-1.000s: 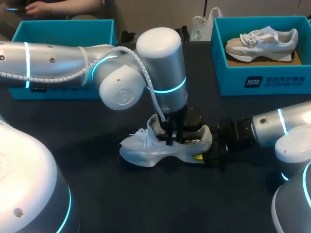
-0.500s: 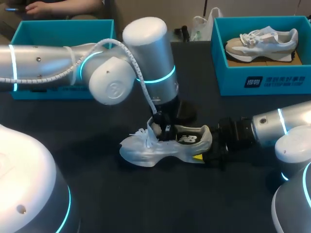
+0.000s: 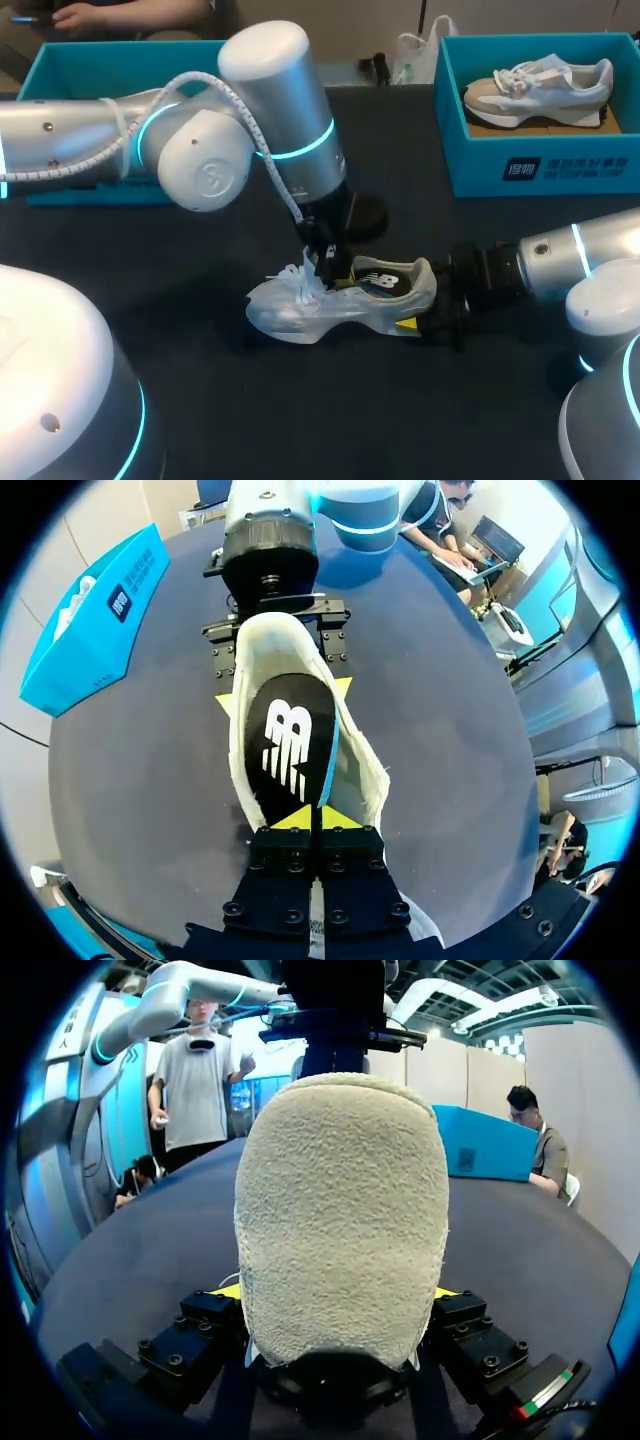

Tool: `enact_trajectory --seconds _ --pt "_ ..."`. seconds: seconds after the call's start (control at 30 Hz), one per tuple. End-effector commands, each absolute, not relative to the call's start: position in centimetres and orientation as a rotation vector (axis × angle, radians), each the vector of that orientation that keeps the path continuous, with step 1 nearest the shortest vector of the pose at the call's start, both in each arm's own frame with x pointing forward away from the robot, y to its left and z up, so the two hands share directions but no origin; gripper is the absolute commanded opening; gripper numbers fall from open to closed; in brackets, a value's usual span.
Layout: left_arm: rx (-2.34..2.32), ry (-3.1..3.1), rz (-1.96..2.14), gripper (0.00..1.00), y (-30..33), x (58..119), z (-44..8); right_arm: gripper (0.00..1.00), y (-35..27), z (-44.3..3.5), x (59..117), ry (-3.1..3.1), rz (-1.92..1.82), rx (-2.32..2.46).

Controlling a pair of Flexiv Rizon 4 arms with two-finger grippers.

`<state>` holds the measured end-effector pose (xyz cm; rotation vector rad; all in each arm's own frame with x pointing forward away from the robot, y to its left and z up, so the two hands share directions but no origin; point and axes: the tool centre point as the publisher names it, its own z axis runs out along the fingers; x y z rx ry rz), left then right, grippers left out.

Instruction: Take the shoe out of the shoebox, open the shoe tongue, remove and reinsert the insole, then place the shoe into the shoebox

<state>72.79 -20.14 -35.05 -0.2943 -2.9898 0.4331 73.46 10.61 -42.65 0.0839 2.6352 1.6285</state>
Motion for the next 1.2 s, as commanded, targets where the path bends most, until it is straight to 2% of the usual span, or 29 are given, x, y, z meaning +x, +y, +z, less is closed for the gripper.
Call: enact_trajectory --seconds 0.03,0.63,1.2 --pt "-0.298 -2.985 0.466 0.00 -19.4 72.7 -34.4 0.00 10.7 -43.2 73.8 2.636 1.624 0.086" --pt "-0.287 -2.874 0.663 0.00 -21.3 72.2 -31.3 0.00 10.7 -43.2 73.8 2.636 1.624 0.086" --pt "-0.311 -2.848 0.715 0.00 -24.6 72.2 -31.9 0.00 10.7 -43.2 73.8 2.636 1.624 0.086"
